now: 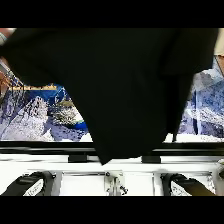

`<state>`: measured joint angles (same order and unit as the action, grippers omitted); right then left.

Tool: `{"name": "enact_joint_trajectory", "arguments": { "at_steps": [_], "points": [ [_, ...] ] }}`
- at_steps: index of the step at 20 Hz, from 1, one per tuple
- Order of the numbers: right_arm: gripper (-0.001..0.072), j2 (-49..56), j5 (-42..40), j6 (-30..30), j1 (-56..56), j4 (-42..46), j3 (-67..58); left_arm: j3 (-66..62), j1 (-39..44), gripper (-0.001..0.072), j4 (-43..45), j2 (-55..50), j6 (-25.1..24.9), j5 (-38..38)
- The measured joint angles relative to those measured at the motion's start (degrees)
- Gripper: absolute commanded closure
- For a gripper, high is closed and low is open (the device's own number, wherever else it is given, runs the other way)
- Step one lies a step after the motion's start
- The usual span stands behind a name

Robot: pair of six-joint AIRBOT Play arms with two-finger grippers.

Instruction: Fold the shirts.

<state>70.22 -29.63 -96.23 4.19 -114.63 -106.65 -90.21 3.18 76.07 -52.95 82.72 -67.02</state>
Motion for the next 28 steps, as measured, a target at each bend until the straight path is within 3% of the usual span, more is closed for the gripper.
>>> {"name": "enact_joint_trajectory", "arguments": {
  "at_steps": [5,8,9,10,11,13,16,17,20,21,22,25,28],
  "points": [
    [0.0638,17.5,-13.7,1.3,0.0,-2.0,0.0,17.9,0.0,0.0673,0.0,-3.6,1.0,4.3],
    [0.0637,27.8,-23.3,5.5,0.0,-2.5,0.0,28.0,0.0,0.0674,-4.8,-7.9,2.6,8.5],
    [0.0599,30.5,-25.9,7.1,-0.1,-2.8,0.0,30.6,0.0,0.0673,-7.3,-9.6,3.0,10.0],
    [0.0417,32.7,-28.0,8.4,-0.1,-3.3,0.0,32.7,0.1,0.0674,-9.6,-11.3,3.3,10.6],
    [0.0157,34.6,-30.3,9.5,-0.1,-3.8,0.0,33.9,0.1,0.0674,-11.6,-12.6,3.5,11.7],
    [0.0117,35.9,-34.2,10.5,-0.5,-5.0,0.0,35.4,0.0,0.0674,-14.5,-14.4,3.1,12.6],
    [0.0117,33.1,-44.5,8.5,-2.3,-5.1,-0.1,34.7,0.0,0.0674,-16.9,-15.1,0.8,12.6],
    [0.0184,31.1,-49.3,7.2,-2.8,-3.3,0.0,34.0,0.0,0.0674,-17.4,-15.2,0.0,12.2],
    [0.02,22.1,-58.9,5.5,-4.1,6.7,7.6,32.1,0.0,0.0674,-18.2,-15.1,-1.5,10.9],
    [0.0141,18.0,-59.5,5.6,-4.5,8.0,13.8,31.7,0.0,0.0673,-18.3,-15.1,-1.8,10.4],
    [0.0019,13.5,-59.2,5.6,-4.7,7.6,22.2,31.4,0.0,0.0674,-18.4,-15.0,-2.1,10.0],
    [0.002,0.8,-55.3,4.5,-5.2,0.7,51.6,30.9,0.0,0.0674,-18.6,-15.0,-3.5,8.7],
    [0.002,-7.0,-50.5,3.9,-5.3,-6.8,72.2,30.8,0.0,0.0673,-18.6,-15.0,-4.8,8.0]
  ]
}}
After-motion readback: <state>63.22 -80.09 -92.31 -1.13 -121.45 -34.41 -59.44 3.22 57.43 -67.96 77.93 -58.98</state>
